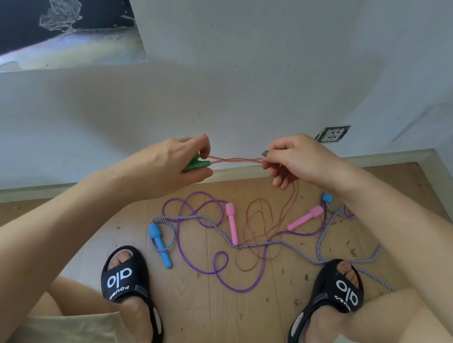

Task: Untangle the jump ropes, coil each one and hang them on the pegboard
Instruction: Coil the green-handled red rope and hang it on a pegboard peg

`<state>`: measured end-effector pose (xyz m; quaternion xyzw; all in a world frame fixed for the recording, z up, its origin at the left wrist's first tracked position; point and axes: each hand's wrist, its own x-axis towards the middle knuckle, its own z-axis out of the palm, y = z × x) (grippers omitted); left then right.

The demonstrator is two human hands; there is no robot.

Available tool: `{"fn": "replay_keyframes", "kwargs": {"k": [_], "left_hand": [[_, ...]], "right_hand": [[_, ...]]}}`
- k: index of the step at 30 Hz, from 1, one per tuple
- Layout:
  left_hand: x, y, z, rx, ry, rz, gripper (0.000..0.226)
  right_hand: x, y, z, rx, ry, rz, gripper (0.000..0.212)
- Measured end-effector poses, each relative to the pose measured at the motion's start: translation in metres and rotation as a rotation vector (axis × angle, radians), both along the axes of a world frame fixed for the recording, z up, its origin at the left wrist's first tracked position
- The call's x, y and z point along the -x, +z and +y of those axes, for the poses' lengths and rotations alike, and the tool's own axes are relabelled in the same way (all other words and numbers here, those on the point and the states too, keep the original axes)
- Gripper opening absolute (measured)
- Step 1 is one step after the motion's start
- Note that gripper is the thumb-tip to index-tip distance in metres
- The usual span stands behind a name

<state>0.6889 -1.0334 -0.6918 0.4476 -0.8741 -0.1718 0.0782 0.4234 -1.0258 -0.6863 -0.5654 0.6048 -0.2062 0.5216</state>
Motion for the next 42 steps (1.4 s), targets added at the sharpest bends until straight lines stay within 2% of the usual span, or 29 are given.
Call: {"fn": "replay_keyframes", "kwargs": {"k": [6,12,16,20,23,27,31,37,42], "left_hand": [[-0.004,-0.005,-0.002,0.050,-0.019,-0.004,0.028],[-0.005,-0.007,-0.004,0.071,-0.052,-0.038,0.027],[0.001,-0.004,-0.001,0.067,-0.112,-0.028,0.024],[0.008,0.001,0.004,0.071,-0.141,-0.045,0.023],[0.010,0.004,0.007,0.119,-0.132,-0.097,0.023],[0.011,0.006,0.010,0.163,-0.129,-0.119,0.028],[0.005,0.002,0.006,0.095,-0.098,-0.066,0.035],[0.004,0.002,0.008,0.121,-0.089,-0.242,0.033],[0.012,0.002,0.013,0.154,-0.062,-0.256,0.031]], "right_hand": [[0.001,-0.002,0.001,0.055,0.114,0.217,0.022],[0.002,-0.003,-0.003,0.064,0.094,0.215,0.021],[-0.005,-0.002,0.001,0.072,0.179,0.263,0.027],[-0.023,-0.002,0.014,0.200,0.301,0.204,0.024],[-0.031,-0.005,0.018,0.300,0.303,0.151,0.014],[-0.029,-0.001,0.013,0.152,0.236,-0.016,0.023],[-0.027,0.002,0.009,0.062,0.216,-0.076,0.027],[-0.032,0.001,0.012,0.134,0.215,0.057,0.019],[-0.050,-0.009,0.025,0.231,0.162,-0.071,0.014]]}}
